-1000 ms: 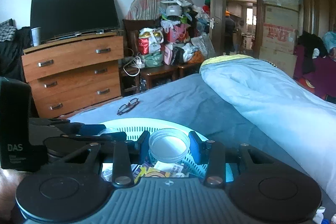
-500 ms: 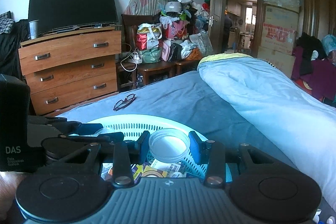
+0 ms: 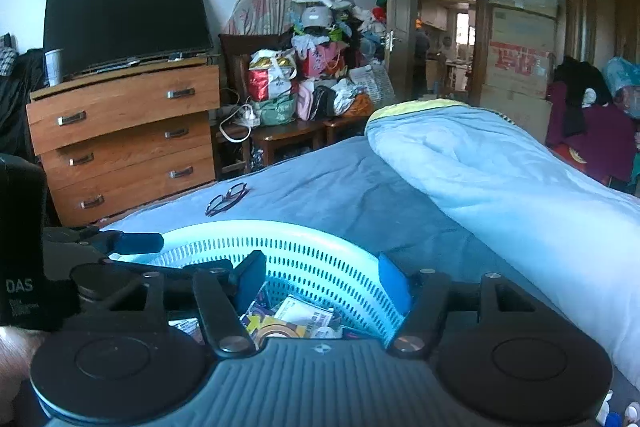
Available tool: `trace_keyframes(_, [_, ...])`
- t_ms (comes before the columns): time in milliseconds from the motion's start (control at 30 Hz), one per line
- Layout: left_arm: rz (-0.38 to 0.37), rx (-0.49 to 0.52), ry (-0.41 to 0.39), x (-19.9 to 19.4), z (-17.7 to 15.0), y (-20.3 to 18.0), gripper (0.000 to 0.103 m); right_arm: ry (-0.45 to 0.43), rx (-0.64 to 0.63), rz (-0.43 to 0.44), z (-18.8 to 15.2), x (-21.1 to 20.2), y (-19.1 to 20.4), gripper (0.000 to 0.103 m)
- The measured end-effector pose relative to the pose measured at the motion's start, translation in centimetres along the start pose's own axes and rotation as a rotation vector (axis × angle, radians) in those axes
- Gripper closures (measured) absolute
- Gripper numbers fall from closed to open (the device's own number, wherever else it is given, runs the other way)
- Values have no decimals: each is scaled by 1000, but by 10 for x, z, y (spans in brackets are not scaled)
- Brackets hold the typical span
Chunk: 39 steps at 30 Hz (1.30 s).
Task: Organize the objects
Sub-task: 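Open the left tool to drop the lid into the basket, then grasp a blue tissue pack with the left tool while the right tool grasps another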
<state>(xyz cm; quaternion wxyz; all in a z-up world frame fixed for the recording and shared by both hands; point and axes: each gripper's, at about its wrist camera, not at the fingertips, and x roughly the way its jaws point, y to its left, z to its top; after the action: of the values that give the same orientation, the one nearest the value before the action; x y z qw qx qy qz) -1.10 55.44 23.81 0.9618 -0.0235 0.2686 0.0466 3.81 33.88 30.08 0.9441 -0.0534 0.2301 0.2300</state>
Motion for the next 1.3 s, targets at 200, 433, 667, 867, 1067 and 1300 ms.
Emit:
trace_keyframes(200, [-65,55,-88,-28,8,-33,12,-143,29,-83,-33,-60,-45,13])
trace_keyframes(433, [-301,211,-182,-70,-10,-146,0,-38,182,-362,-168,-132,-143,6])
trace_keyframes(667, [-561,425,-39,-39,-77,-273,6,146,403,-533,-299,-176,-231,16])
trace_keyframes(867, [-568,541,44,47,-117,-324,26,127,526,-511,-346,-190,-264,17])
trace_keyframes(1067, [-565,664,106,131,-112,-350,27,94,579,-472,-351,-175,-283,17])
trace_keyframes(1300, [-604,687,145,166,-129,-365,34,82,618,-457,-349,-168,-290,20])
